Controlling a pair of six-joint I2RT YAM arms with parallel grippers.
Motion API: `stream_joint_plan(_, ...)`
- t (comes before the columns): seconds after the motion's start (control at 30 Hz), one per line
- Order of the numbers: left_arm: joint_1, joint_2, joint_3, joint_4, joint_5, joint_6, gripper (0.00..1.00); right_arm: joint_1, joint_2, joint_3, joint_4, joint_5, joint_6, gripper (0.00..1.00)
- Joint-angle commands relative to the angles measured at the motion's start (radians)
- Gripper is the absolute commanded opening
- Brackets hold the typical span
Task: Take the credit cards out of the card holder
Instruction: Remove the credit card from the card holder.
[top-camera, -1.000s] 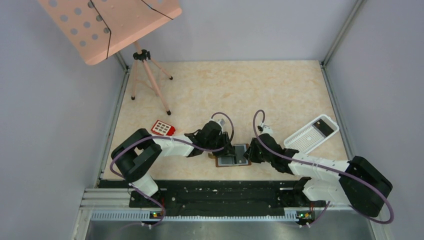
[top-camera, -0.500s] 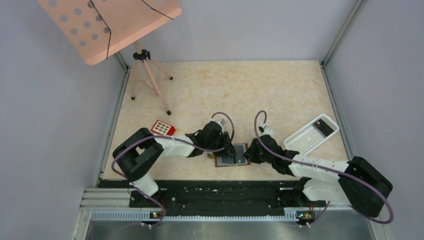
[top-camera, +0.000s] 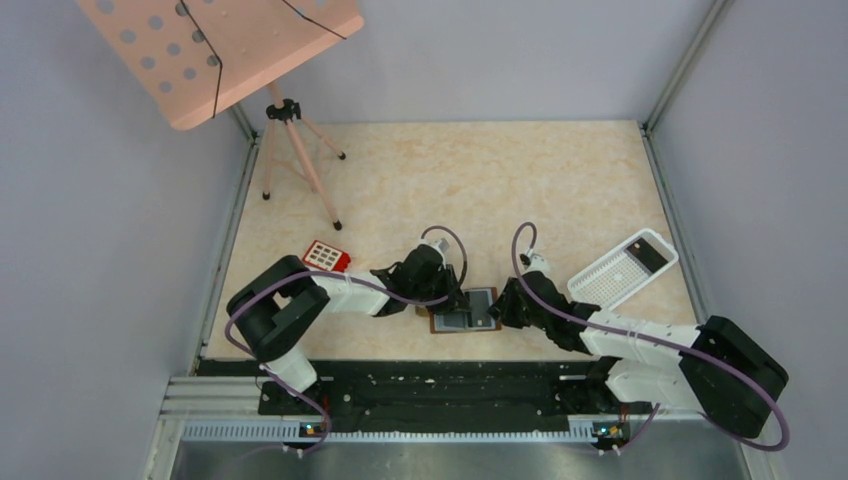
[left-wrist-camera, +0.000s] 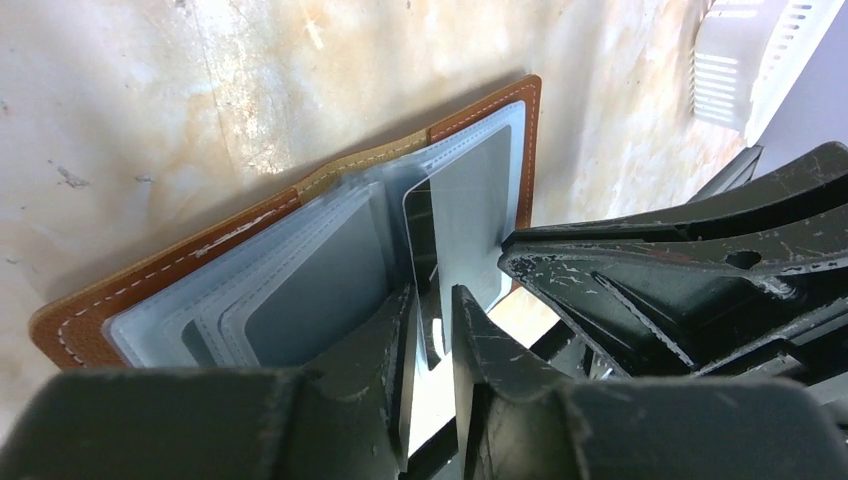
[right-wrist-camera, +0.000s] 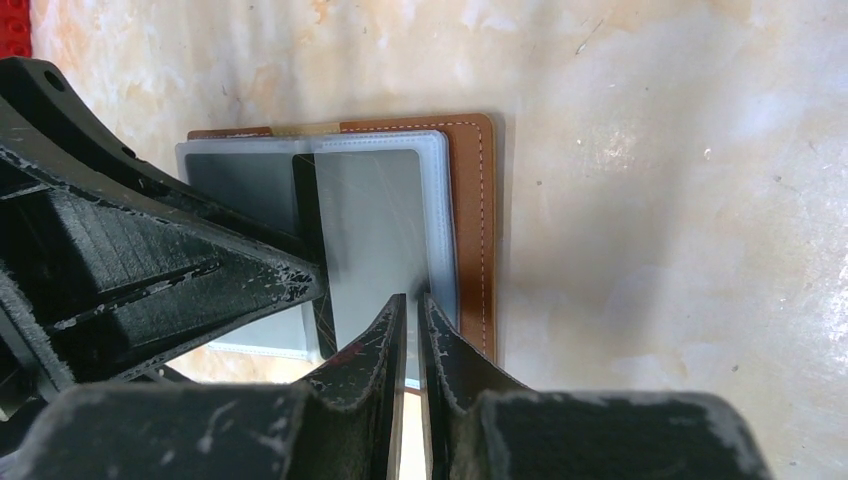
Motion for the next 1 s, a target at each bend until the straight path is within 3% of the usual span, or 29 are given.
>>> stream_joint_plan(0.0, -0.008, 0.008, -0.012, 0.052, 0.026, -0.023, 0.20, -0.006, -0.014, -0.029, -0.051, -0.002, 0.001, 0.09)
stream_joint_plan(0.2, -0.007, -0.010, -0.024, 0.075, 0.051, -0.059, 0.00, -0.006, -0.021, -0.032, -0.053, 0.002, 0.004, 0.09)
stream_joint_plan(0.97, 0.045, -0.201, -0.128, -0.082, -0.044, -0.024, 0.00, -0.030, -0.086, 0.045, -0.141, -0.010, -0.092, 0.16)
